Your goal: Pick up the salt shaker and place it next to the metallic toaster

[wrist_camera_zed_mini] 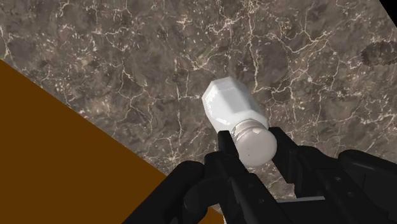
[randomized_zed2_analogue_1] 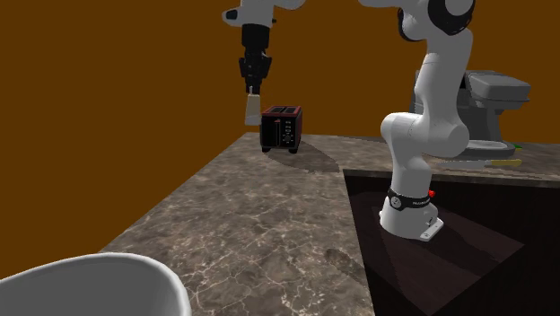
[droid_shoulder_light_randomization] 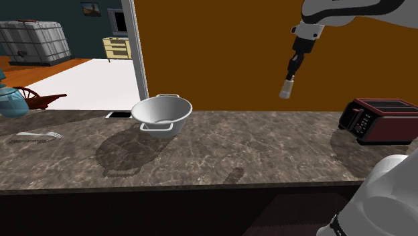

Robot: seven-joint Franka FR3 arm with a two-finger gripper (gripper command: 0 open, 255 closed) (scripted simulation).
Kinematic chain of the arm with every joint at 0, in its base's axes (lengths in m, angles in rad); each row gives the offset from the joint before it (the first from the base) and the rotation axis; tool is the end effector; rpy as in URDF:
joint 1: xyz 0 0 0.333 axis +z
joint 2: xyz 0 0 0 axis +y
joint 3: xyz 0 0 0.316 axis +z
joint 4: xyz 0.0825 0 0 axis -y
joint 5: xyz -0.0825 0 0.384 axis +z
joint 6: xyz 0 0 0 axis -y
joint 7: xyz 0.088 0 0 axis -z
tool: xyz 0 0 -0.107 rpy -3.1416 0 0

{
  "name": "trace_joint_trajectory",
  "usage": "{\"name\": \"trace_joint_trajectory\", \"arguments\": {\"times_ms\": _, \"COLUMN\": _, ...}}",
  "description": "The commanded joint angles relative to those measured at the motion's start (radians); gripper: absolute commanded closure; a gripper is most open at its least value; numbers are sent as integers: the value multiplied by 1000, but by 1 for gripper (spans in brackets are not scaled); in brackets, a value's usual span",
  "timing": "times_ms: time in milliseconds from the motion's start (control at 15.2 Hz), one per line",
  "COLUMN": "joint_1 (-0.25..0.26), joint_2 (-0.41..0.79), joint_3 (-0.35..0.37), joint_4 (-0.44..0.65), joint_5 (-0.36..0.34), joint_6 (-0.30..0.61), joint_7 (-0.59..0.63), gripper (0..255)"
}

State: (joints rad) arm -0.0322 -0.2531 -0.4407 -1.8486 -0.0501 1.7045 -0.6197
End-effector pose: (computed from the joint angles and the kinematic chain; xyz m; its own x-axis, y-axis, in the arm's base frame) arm 0.4255 -0.2511 0.6223 0.9821 0.1578 0.1028 0.1583 -0.9874 0.0034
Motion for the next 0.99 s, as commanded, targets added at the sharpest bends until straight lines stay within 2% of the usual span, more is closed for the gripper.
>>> {"name": "trace_joint_trajectory", "arguments": {"times_ms": 0, "joint_1": 1, "joint_2": 5, "joint_3": 1, "joint_4": 34, "joint_5": 2, "joint_6": -29, "joint_7": 0, "gripper": 255}}
{"name": "trace_joint_trajectory", "arguments": {"times_ms": 264, "joint_1": 3, "joint_2": 19, "joint_3": 0, "joint_4": 98, "joint_5": 8, "joint_6": -80, "joint_7": -2, "gripper": 255}}
{"name": "trace_joint_trajectory", "arguments": {"times_ms": 924, "joint_1": -86, "joint_2": -220, "joint_3": -63, "joint_4": -76, "joint_5": -105, "joint_6": -122, "joint_7": -127, "gripper": 255}}
